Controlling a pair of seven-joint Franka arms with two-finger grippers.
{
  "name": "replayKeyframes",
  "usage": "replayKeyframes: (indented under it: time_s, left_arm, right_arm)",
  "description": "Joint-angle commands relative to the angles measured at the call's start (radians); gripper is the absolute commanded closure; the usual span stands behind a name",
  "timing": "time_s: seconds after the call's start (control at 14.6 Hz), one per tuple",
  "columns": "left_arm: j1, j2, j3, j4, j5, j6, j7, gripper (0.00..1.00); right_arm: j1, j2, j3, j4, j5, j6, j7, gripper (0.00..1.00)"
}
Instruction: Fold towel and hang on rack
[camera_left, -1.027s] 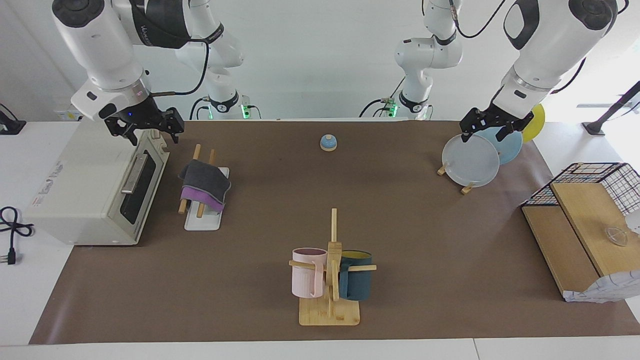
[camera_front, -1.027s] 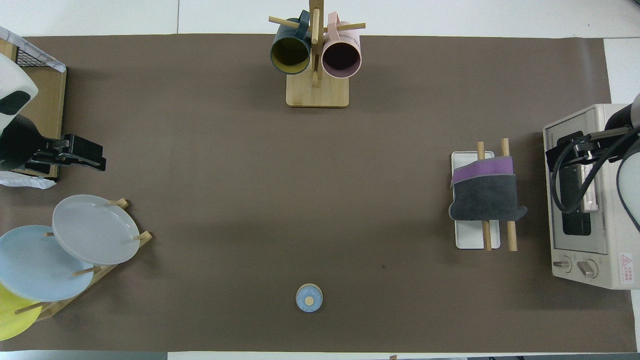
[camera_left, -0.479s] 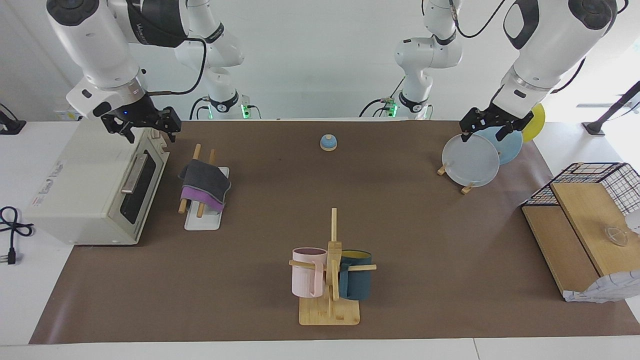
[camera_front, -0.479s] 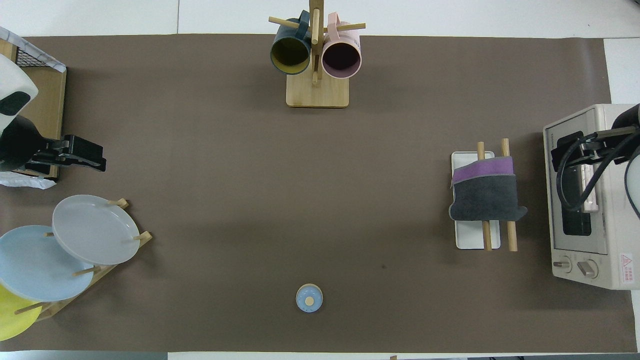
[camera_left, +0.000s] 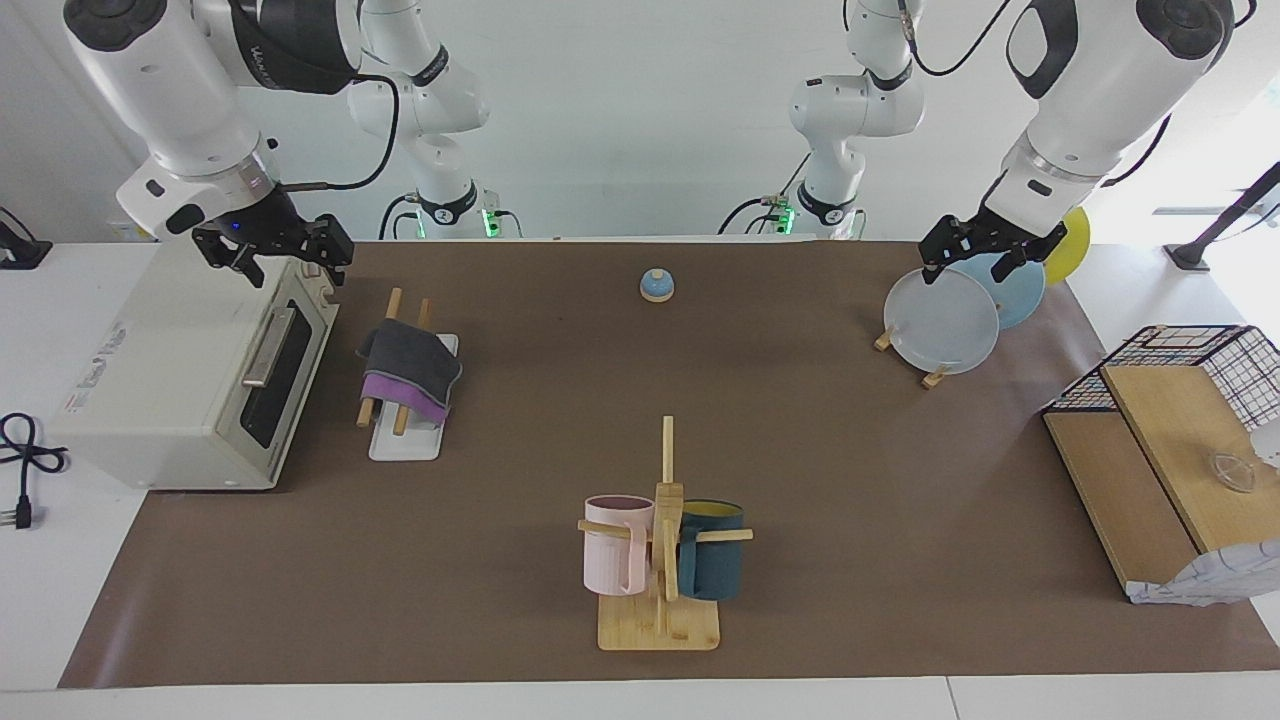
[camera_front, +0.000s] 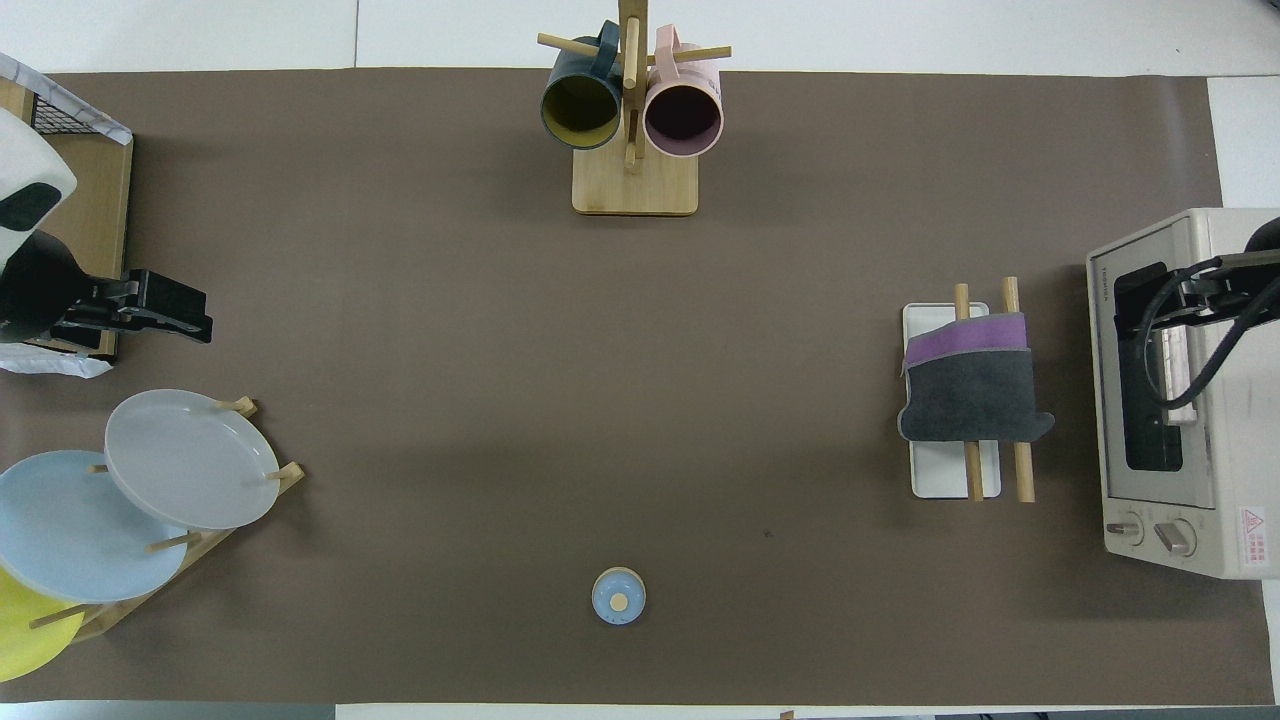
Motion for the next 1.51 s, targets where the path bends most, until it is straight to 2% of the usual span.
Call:
replayKeyframes:
  time_s: [0.0, 1.44]
  left_arm:
    - [0.013, -0.021, -0.010, -0.020, 0.016, 0.013, 0.015, 0.00]
    - [0.013, -0.021, -0.010, -0.020, 0.016, 0.013, 0.015, 0.00]
  right_arm:
    - [-0.010, 0.013, 0.007, 0.018, 0.012, 0.004, 0.012, 0.00]
    - [-0.015, -0.012, 0.001, 0.017, 0.028, 0.034, 0.016, 0.00]
